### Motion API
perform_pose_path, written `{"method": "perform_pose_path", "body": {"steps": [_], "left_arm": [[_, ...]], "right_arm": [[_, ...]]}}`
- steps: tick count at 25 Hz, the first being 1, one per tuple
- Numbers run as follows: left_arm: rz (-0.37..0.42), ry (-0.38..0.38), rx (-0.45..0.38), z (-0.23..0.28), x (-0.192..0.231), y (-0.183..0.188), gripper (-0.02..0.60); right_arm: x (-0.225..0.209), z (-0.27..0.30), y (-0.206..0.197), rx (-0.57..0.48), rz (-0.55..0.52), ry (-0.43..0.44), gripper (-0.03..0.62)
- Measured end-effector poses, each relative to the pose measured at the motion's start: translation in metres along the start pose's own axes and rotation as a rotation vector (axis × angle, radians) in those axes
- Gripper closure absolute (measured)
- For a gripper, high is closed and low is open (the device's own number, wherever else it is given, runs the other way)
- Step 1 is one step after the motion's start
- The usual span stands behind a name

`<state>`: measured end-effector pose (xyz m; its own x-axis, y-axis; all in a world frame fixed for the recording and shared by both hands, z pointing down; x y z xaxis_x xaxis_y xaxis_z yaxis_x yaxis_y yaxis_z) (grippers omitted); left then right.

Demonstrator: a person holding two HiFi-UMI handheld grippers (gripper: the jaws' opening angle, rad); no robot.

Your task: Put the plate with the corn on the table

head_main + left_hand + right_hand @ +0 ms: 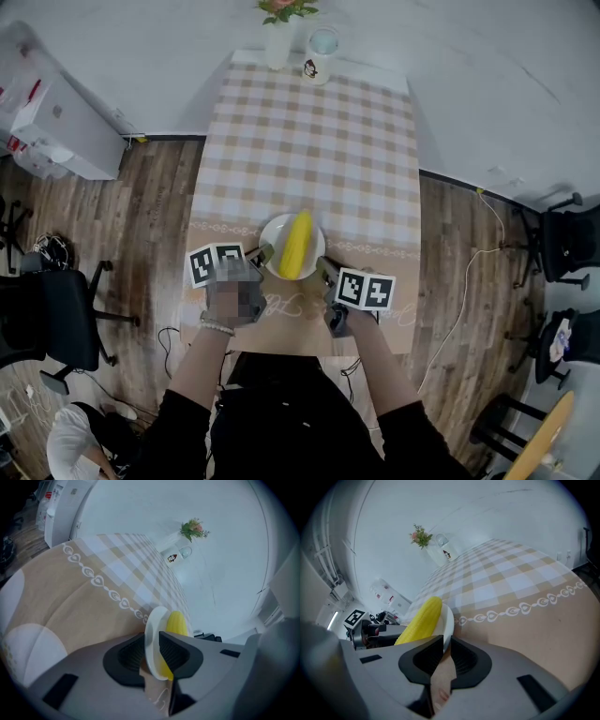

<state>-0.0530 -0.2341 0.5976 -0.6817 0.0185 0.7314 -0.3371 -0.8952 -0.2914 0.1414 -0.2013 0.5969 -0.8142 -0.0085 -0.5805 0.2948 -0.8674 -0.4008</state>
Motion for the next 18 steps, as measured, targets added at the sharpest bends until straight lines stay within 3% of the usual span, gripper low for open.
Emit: {"method": "perform_pose_path", "body": {"steps": [11,18], "left_arm": [[0.081,-0.049,0.035,-0.003,-0.01,-0.002,0.383],[0.15,-0.016,0.065,-0.016,0.0,-0.006,0.382]], "right_arm": [[0.001,-0.001,0.001,0.003,-0.051,-0.027,0.516],[0.0,-0.004,0.003,-0.01,-0.084,-0.044,0.528]]}}
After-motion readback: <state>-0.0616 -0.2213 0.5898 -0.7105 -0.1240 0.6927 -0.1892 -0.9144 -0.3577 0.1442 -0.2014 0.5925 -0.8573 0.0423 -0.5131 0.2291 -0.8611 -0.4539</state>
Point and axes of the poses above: the fingertips, and each gripper's own axes: z forward along the fingers, x to its left, y out of its top, the point moved 5 cm from there along -z, backward along the fingers, and after that the axes turned 4 degrees about z, right-handed, at the moved point
